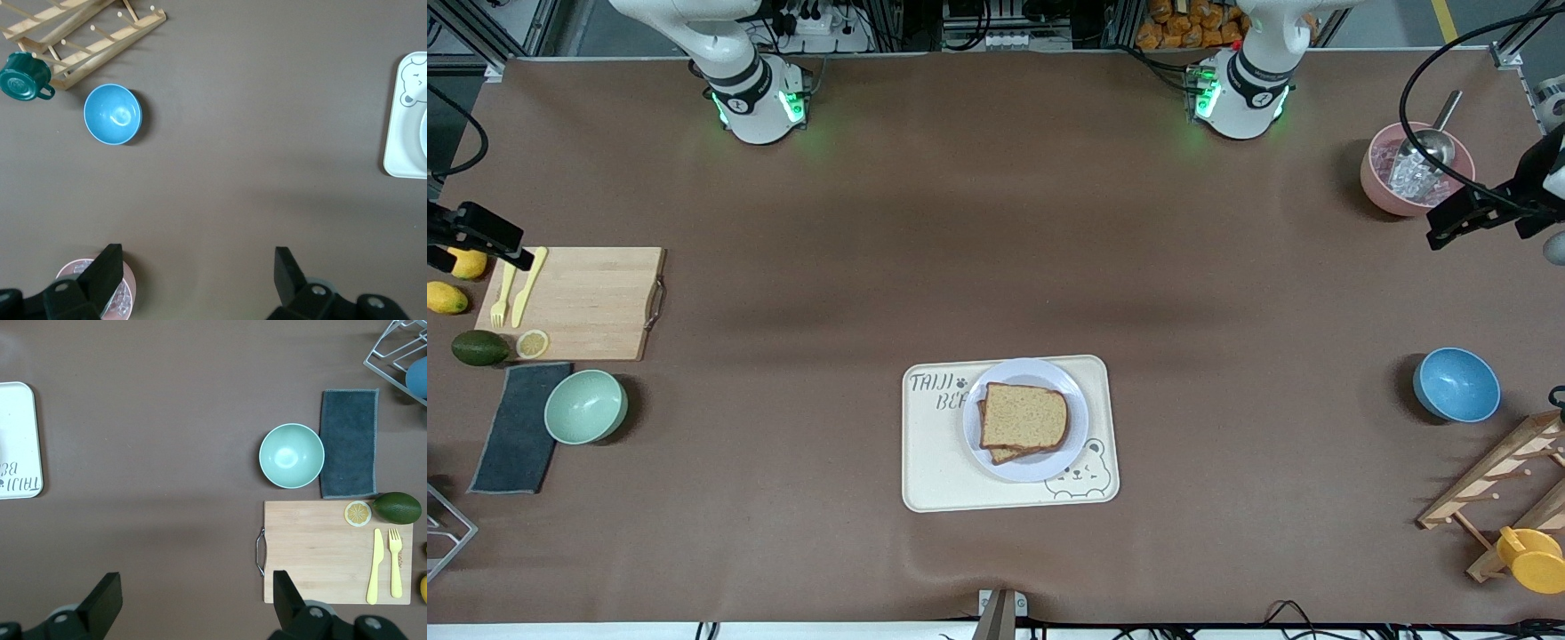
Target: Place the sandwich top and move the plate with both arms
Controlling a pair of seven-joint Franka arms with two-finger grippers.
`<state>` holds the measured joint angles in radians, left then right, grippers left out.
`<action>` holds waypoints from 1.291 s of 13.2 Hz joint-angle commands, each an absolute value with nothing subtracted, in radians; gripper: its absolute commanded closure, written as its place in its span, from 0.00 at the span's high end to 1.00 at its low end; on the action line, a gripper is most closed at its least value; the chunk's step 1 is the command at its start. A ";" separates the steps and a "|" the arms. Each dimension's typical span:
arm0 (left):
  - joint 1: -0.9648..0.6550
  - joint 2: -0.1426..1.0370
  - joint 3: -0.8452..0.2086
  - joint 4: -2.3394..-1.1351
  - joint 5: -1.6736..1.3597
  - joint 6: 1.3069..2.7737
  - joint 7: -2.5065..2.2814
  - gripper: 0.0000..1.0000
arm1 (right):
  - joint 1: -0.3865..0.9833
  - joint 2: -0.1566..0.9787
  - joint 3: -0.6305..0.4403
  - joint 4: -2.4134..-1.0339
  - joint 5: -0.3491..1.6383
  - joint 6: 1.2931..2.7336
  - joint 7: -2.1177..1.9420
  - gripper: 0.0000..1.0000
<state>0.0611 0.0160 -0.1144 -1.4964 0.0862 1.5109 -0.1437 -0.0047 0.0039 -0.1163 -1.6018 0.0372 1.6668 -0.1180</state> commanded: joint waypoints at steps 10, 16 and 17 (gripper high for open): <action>0.054 -0.074 -0.146 -1.585 0.049 1.509 -0.124 1.00 | -0.020 -0.002 -0.106 -1.595 0.031 1.660 -0.117 1.00; 0.049 -0.068 -0.138 -1.578 0.048 1.508 -0.107 1.00 | -0.023 0.002 -0.106 -1.597 0.031 1.658 -0.118 1.00; 0.048 -0.064 -0.138 -1.578 0.046 1.508 -0.109 1.00 | -0.023 0.002 -0.106 -1.595 0.031 1.660 -0.118 1.00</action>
